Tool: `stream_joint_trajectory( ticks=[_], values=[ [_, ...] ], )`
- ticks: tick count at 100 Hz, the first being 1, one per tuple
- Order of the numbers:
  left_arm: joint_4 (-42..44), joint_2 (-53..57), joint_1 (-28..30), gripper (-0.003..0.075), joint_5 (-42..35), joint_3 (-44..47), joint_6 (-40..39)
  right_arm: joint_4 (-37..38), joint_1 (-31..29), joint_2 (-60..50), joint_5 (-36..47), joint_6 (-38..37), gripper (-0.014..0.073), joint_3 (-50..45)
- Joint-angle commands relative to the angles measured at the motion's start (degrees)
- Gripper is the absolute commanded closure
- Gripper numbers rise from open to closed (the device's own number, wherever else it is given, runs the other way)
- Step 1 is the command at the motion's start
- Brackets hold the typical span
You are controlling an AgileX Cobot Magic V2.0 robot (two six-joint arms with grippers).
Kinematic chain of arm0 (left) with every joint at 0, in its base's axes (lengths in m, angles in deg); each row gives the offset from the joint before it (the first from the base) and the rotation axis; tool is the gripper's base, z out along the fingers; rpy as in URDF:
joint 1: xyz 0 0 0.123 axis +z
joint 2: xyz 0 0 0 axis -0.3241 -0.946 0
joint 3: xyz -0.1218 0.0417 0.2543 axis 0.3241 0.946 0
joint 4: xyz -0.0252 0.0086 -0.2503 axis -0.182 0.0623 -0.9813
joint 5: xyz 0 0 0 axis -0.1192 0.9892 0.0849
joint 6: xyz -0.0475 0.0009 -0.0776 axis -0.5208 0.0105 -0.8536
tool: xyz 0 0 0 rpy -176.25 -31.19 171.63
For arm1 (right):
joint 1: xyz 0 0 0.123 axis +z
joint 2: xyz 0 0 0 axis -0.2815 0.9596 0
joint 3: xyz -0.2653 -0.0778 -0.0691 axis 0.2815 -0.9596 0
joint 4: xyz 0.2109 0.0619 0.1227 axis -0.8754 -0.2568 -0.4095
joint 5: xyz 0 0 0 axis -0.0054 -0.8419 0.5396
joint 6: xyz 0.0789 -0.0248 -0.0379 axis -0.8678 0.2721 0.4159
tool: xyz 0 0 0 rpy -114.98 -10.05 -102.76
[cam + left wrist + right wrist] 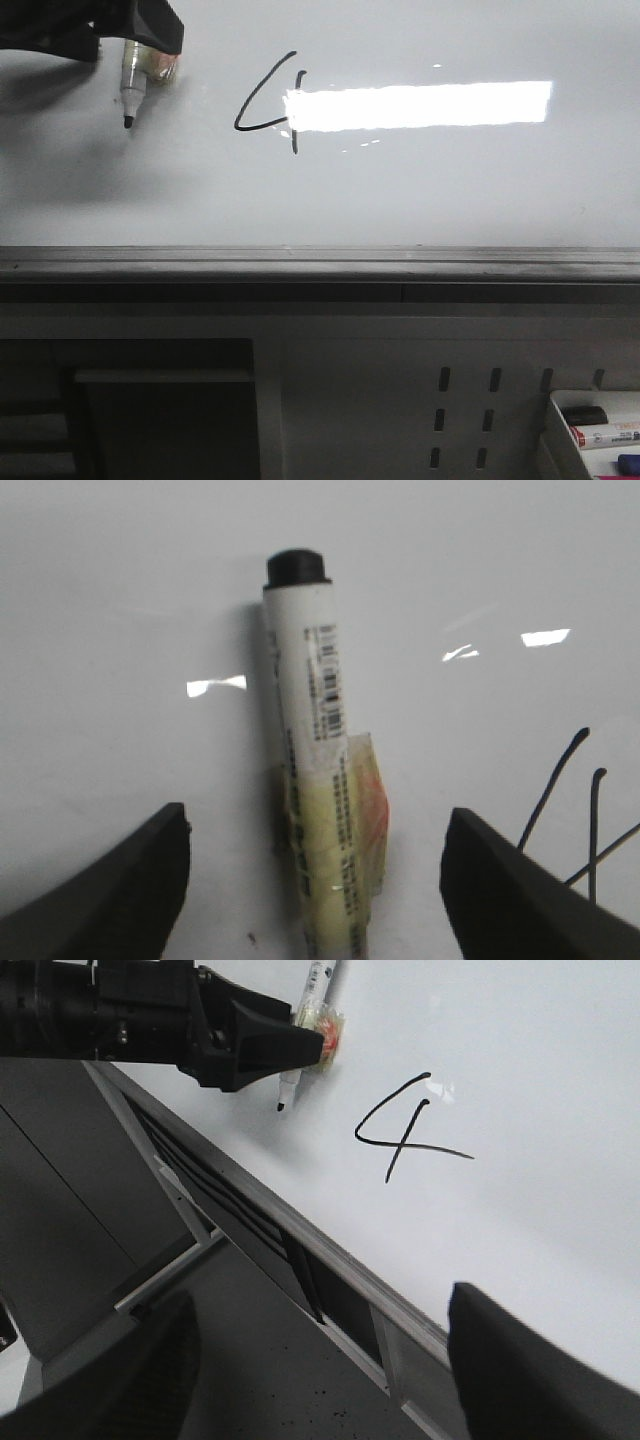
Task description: Write number 4 on whiteboard
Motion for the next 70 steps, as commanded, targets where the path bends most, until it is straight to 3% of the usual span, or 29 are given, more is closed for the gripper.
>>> stream_joint_trajectory(
  ticks=[1, 19, 33, 40, 46, 61, 70],
  values=[
    [2.93, 4.81, 0.04, 0.0225, 0.83, -0.55, -0.48, -2.71, -0.27, -0.41, 2.8, 0.27, 0.0125, 1.44],
    [6.15, 14.55, 0.04, 0.0227, 2.62, 3.79, -0.38, -2.71, -0.27, -0.41, 4.45, -0.3, 0.0148, 1.44],
    [8.61, 23.52, 0.04, 0.0251, 6.22, 7.28, -0.38, -3.78, -0.27, -1.65, 6.31, 0.84, 0.0364, 1.19],
    [9.72, 27.74, 0.04, 0.0322, 6.97, 9.26, -0.38, -5.88, -0.27, -3.85, 9.72, 3.22, 0.0526, -0.38],
    [9.72, 31.19, 0.04, 0.0426, 6.98, 11.41, -0.38, -8.05, -0.27, -6.78, 13.59, 4.86, 0.0669, -3.03],
    [11.52, 40.31, 0.04, 0.0738, 8.89, 17.89, -0.26, -8.63, -0.27, -15.49, 24.29, 6.44, 0.0646, -11.84],
    [12.73, 45.44, 0.04, 0.0741, 10.15, 22.43, -0.26, -8.63, -0.27, -21.77, 27.84, 9.35, 0.0646, -17.79]
  ],
)
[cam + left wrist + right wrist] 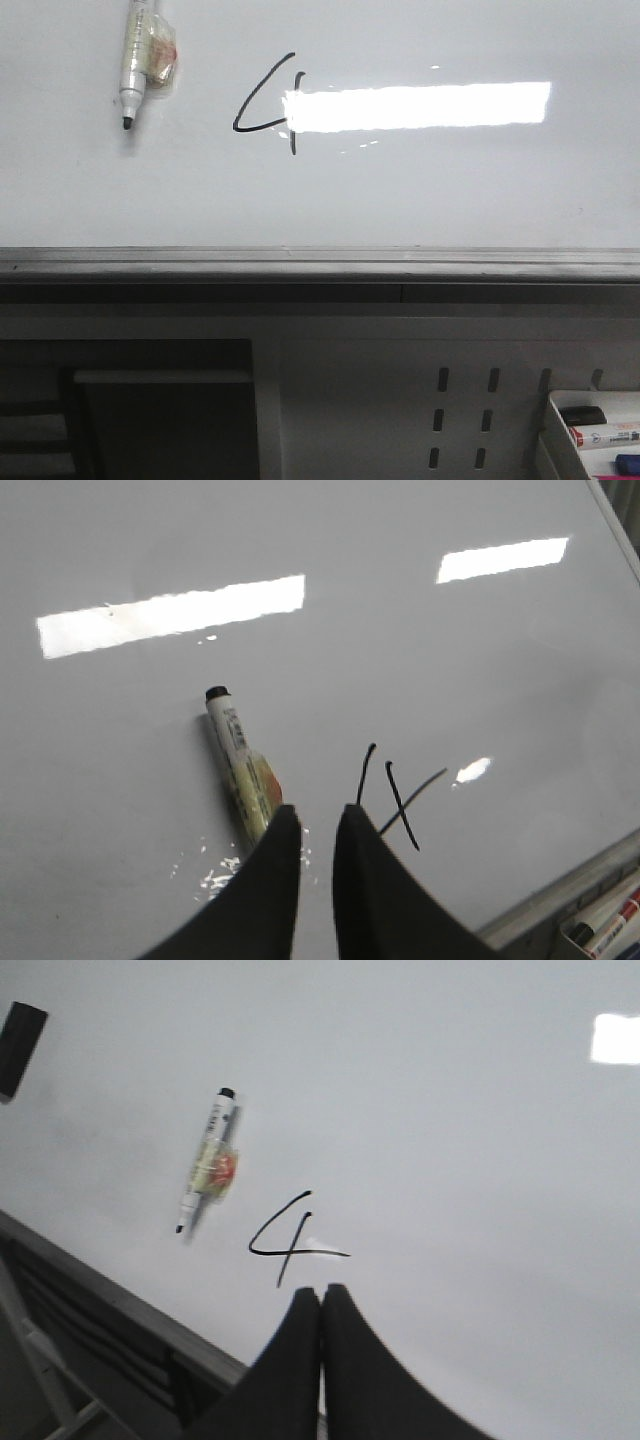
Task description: Write number 4 on whiteboard
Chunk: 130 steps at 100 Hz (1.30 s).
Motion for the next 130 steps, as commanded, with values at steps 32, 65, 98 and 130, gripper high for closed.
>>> stream_joint_trajectory(
  ticks=[32, 65, 98, 130],
  values=[
    [-3.51, 22.09, 0.04, 0.0741, 1.46, 13.74, -0.26, -2.29, -0.27, -23.96, 10.77, 3.26, 0.0646, -20.23],
    [-4.3, 27.6, 0.04, 0.0741, -0.86, 13.97, -0.26, -2.95, -0.27, -27.64, 11.35, 3.1, 0.0646, -23.16],
    [-5.0, 27.6, 0.04, 0.0741, -0.86, 13.97, -0.26, -2.95, -0.27, -27.64, 11.35, 3.1, 0.0646, -23.16],
    [-5.0, 27.6, 0.04, 0.0741, -0.86, 13.97, -0.26, -2.95, -0.27, -27.64, 11.35, 3.1, 0.0646, -23.16]
  ],
)
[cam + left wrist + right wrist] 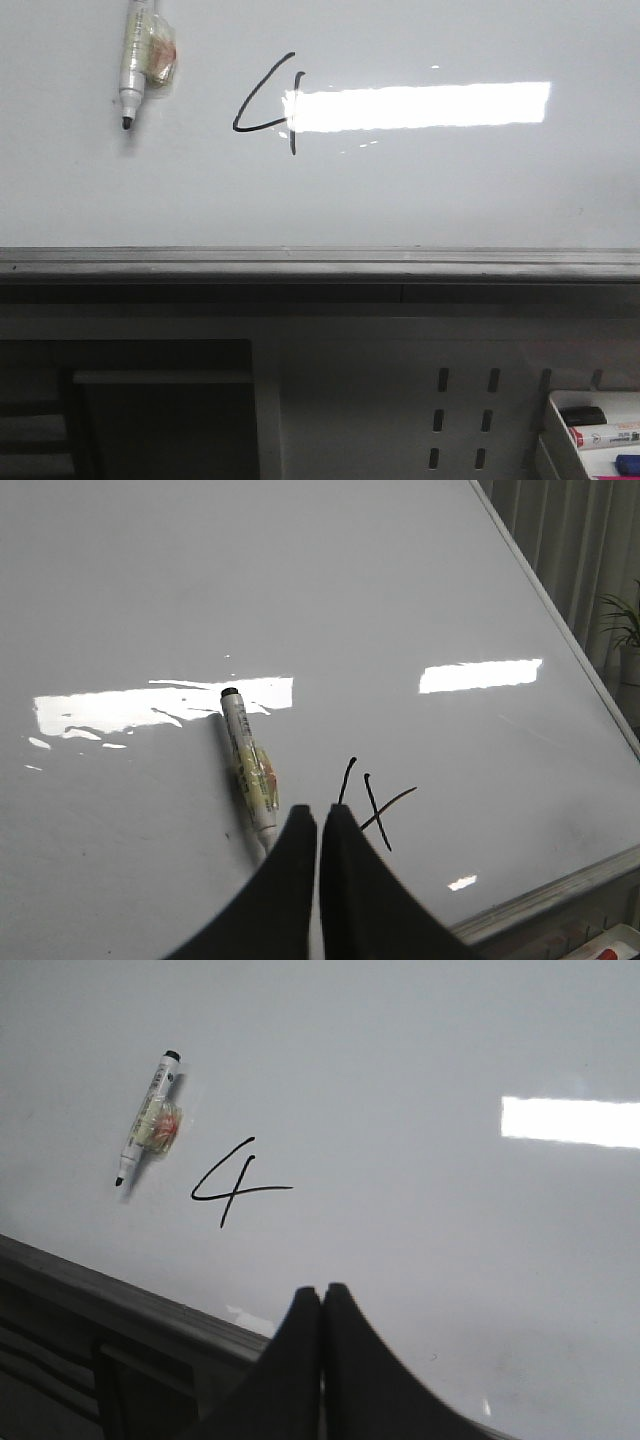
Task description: Write number 4 on whiteboard
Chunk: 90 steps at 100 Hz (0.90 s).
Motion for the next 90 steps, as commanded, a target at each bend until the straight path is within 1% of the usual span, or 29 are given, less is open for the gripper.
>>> stream_joint_trajectory(
  ticks=[1, 22, 25, 29, 32, 36, 37, 39, 41, 42, 44, 45, 46, 48, 51, 56, 63, 71, 79, 90],
  values=[
    [-0.77, -0.57, 0.04, 0.0741, -0.36, -1.42, -0.26, -1.44, -0.27, 0.64, 2.87, 0.29, 0.0646, 1.37],
    [-0.77, -0.57, 0.04, 0.0741, -0.36, -1.42, -0.26, -1.44, -0.27, 0.64, 2.87, 0.29, 0.0646, 1.37],
    [0.48, -0.57, 0.04, 0.0741, -0.36, -1.42, -0.26, -1.44, -0.27, 0.64, 2.87, 0.29, 0.0646, 1.37],
    [4.63, -0.57, 0.04, 0.0741, -0.58, -1.42, -1.75, -1.44, -0.27, 0.64, 2.87, 0.29, 0.0646, 1.37],
    [8.41, -0.57, 0.15, 0.0741, -0.85, -1.42, -4.51, -1.44, -0.27, 0.64, 2.87, 0.29, 0.0646, 1.37],
    [15.96, -0.68, 0.57, 0.0741, -1.61, -1.42, -11.94, -1.44, -0.27, 0.64, 2.87, 0.29, 0.0646, 1.37],
    [18.95, -0.68, 0.82, 0.0741, -1.88, -1.42, -13.48, -1.44, -0.27, 0.64, 2.87, 0.29, 0.0646, 1.37],
    [23.86, -0.88, 1.32, 0.0741, -2.31, -1.31, -19.93, -1.44, -0.27, 0.64, 2.87, 0.29, 0.0646, 1.37],
    [27.16, -0.97, 1.92, 0.0741, -2.43, -1.18, -23.26, -1.44, -0.27, 0.64, 2.87, 0.29, 0.0646, 1.37],
    [30.42, -0.98, 2.14, 0.0741, -2.43, -1.17, -26.57, -1.44, -0.27, 0.64, 2.87, 0.29, 0.0646, 1.37],
    [35.19, -1.11, 2.89, 0.0741, -2.57, -0.99, -29.86, -1.44, -0.27, 0.64, 2.87, 0.29, 0.0646, 1.37],
    [36.74, -1.11, 3.16, 0.0741, -2.72, -0.91, -33.04, -1.44, -0.27, 0.64, 2.87, 0.29, 0.0646, 1.37],
    [38.26, -1.22, 3.71, 0.0741, -2.72, -0.74, -34.6, -1.44, -0.27, 0.64, 2.87, 0.29, 0.0646, 1.37],
    [44.13, -1.2, 4.64, 0.0741, -2.72, -0.55, -40.54, -1.44, -0.27, 0.64, 2.87, 0.29, 0.0646, 1.37],
    [49.47, -1.2, 5.91, 0.0741, -2.72, -0.2, -44.69, -1.44, -0.27, 0.64, 2.87, 0.29, 0.0646, 1.37],
    [57.42, -1.2, 8.56, 0.0741, -2.49, 0.67, -53.74, -1.44, -0.27, 0.64, 2.87, 0.29, 0.0646, 1.37],
    [65.88, -0.77, 11.39, 0.0741, -2.4, 1.46, -61.42, -1.44, -0.27, 0.64, 2.87, 0.29, 0.0646, 1.37],
    [73.3, 0.38, 14.5, 0.0741, -2.72, 2.56, -67.13, -1.44, -0.27, 0.64, 2.87, 0.29, 0.0646, 1.37],
    [77.54, 1.83, 16.66, 0.0741, -4.16, 4.3, -70.82, -1.44, -0.27, 0.64, 2.87, 0.29, 0.0646, 1.37],
    [80.21, 3.91, 18.85, 0.0741, -5.93, 7.43, -74.4, -1.44, -0.27, 0.64, 2.87, 0.29, 0.0646, 1.37]
  ],
)
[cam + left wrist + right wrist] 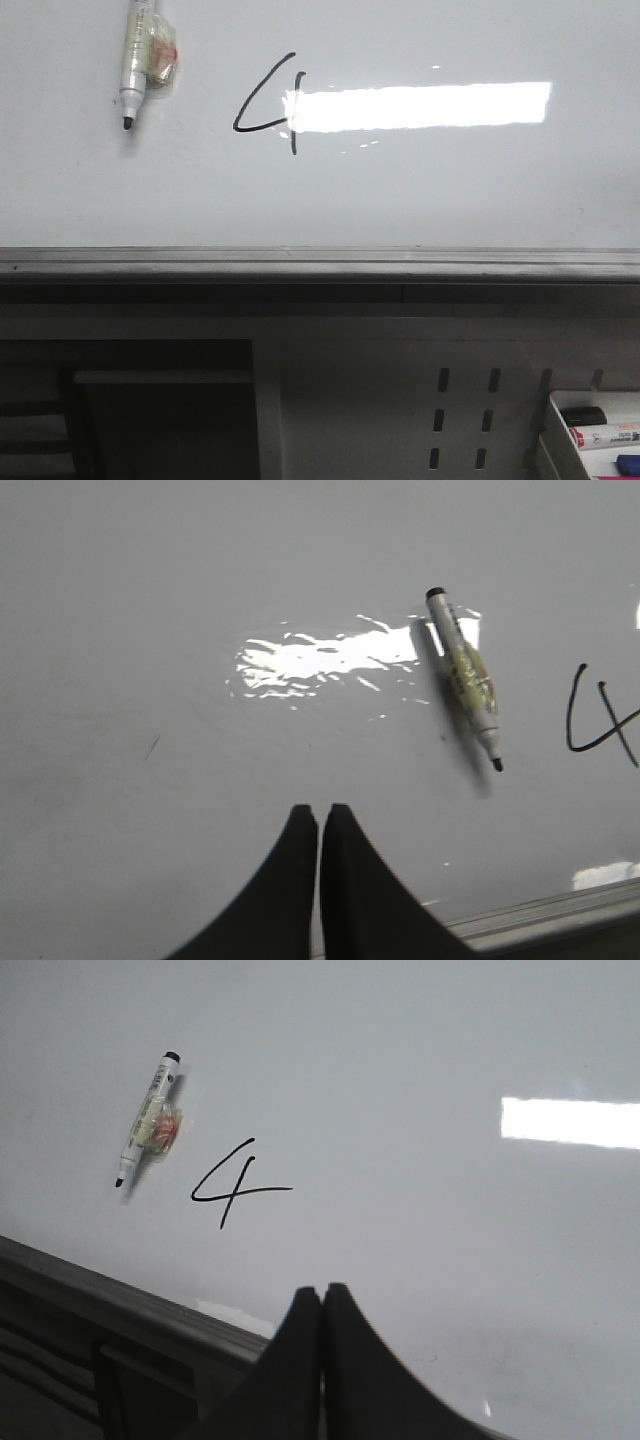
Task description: Write number 4 on whiteboard
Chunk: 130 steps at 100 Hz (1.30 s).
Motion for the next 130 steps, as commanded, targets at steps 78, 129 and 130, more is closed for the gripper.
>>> stream_joint_trajectory(
  ticks=[78, 129, 130],
  values=[
    [6.88, 3.42, 1.83, 0.0741, -8.62, 6.42, -8.54, -1.34, -0.27, 0.64, 3.13, 0.17, 0.0646, 1.37],
    [5.78, 3.42, 1.86, 0.0741, -8.26, 6.33, -8.54, -1.34, -0.27, 0.64, 3.13, 0.17, 0.0646, 1.37],
    [5.78, 3.42, 1.86, 0.0741, -8.26, 6.33, -8.54, -1.34, -0.27, 0.64, 3.13, 0.17, 0.0646, 1.37]
  ],
)
